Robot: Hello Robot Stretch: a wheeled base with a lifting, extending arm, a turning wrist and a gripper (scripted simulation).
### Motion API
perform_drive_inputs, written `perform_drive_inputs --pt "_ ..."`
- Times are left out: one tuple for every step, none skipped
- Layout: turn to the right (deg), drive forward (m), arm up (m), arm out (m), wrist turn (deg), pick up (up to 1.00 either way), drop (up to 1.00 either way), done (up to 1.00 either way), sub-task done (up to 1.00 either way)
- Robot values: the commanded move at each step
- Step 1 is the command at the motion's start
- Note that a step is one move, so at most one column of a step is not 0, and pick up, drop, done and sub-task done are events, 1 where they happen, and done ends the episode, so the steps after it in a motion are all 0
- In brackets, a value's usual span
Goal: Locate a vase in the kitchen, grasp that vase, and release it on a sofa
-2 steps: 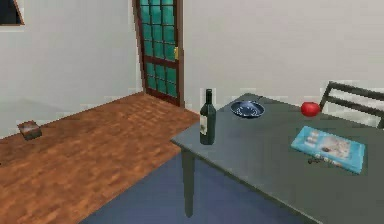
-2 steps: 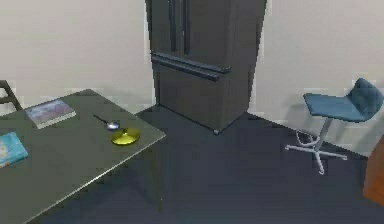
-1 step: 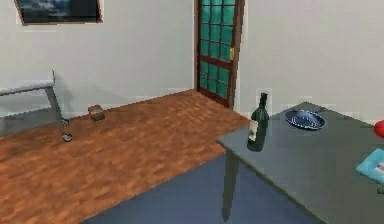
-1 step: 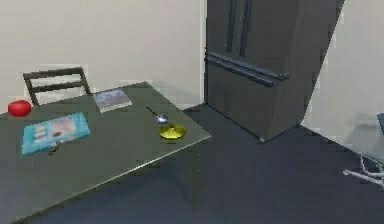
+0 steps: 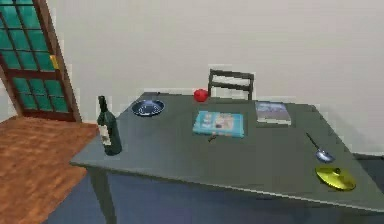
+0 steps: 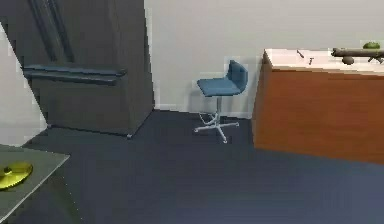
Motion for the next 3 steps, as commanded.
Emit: perform_drive_inputs --pt "39.0 0.0 0.0 0.0 0.0 0.0 0.0 0.0 0.0" --pt "0.0 0.4 0.0 0.0 0.0 0.0 0.0 0.0 0.0" --pt "-45.0 0.0 0.0 0.0 0.0 0.0 0.0 0.0 0.0"
